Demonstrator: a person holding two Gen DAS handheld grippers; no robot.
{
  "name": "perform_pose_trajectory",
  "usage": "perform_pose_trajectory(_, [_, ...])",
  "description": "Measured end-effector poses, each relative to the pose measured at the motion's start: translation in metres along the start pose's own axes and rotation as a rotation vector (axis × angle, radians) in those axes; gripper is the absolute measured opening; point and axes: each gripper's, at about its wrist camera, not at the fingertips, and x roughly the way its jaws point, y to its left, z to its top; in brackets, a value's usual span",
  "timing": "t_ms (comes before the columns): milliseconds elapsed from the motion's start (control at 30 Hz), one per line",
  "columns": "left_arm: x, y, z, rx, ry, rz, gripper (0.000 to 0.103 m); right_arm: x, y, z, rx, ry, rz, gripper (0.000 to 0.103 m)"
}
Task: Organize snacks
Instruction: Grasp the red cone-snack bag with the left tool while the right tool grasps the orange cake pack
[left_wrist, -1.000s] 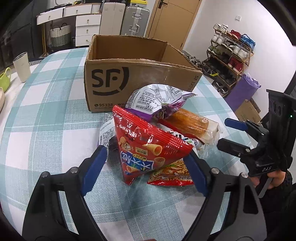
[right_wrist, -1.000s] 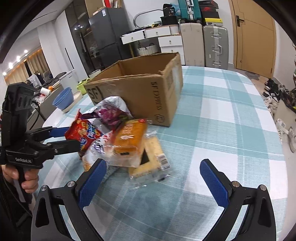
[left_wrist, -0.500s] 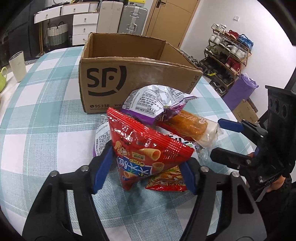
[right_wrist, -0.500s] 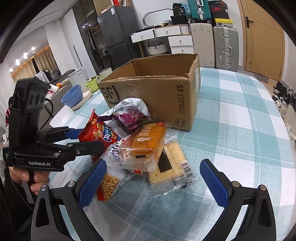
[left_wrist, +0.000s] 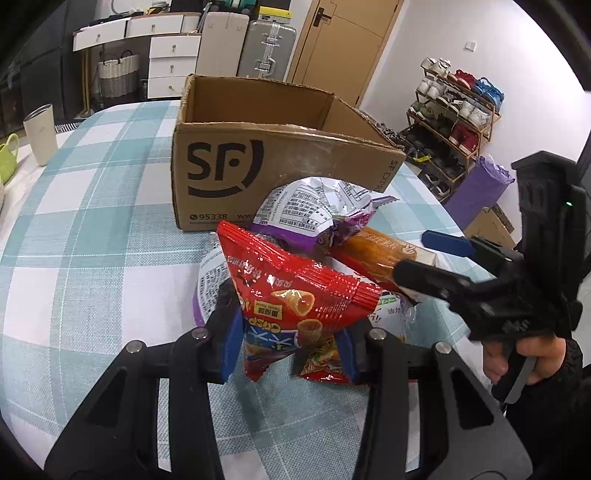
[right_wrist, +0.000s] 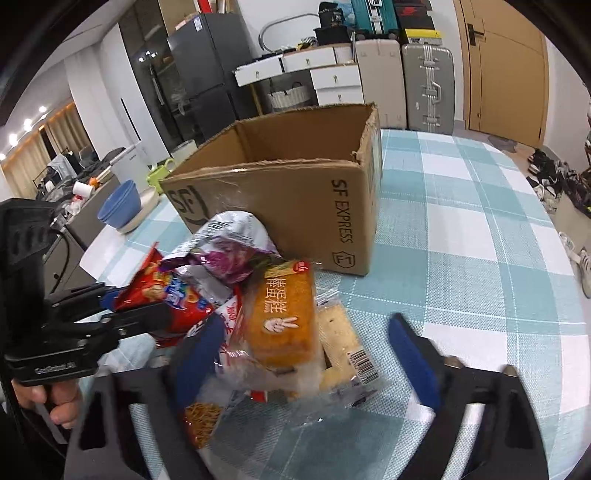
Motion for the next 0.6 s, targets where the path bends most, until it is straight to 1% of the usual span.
perform_pose_trajectory(67, [-0.002,0.001,0.000,-0.008,-0.004,0.002,0.040,0.004,0.002,0.001,-0.018,0.008,0.006,0.079])
perform_pose_trajectory(133, [-0.003,0.002,0.000,-0.012,-0.008,0.002,0.040,0.009,0.003,0.001,-0.028,0.025,0.009,0.074])
perform_pose_trajectory(167, [-0.004,0.002,-0.001,-0.013,-0.009,0.003,0.040,0.011,0.003,0.001,-0.027,0.026,0.018,0.074])
perform_pose_trajectory(267, [-0.007,0.002,-0.003,-0.012,-0.014,0.006,0.039,0.015,0.002,0.001,-0.024,0.033,0.038,0.067])
perform_pose_trajectory(333, [-0.007,0.002,-0.004,-0.014,-0.014,0.007,0.039,0.014,0.003,0.002,-0.026,0.034,0.058,0.059])
perform_pose_trajectory(367, [-0.007,0.001,-0.004,-0.014,-0.014,0.009,0.039,0.015,0.004,0.002,-0.033,0.038,0.069,0.057])
perform_pose_trajectory(433, [-0.011,0.001,-0.005,-0.011,-0.021,0.012,0.039,0.015,0.005,0.002,-0.034,0.044,0.093,0.048])
perform_pose_trajectory(467, [-0.013,0.001,-0.005,-0.012,-0.025,0.012,0.039,0.015,0.005,0.002,-0.034,0.044,0.092,0.048])
perform_pose_trajectory(533, [-0.015,0.001,-0.005,-0.012,-0.027,0.014,0.039,0.014,0.005,0.001,-0.037,0.037,0.095,0.041])
perform_pose_trajectory(600, [-0.015,0.002,-0.005,-0.014,-0.026,0.017,0.039,0.011,0.006,0.000,-0.044,0.024,0.091,0.038])
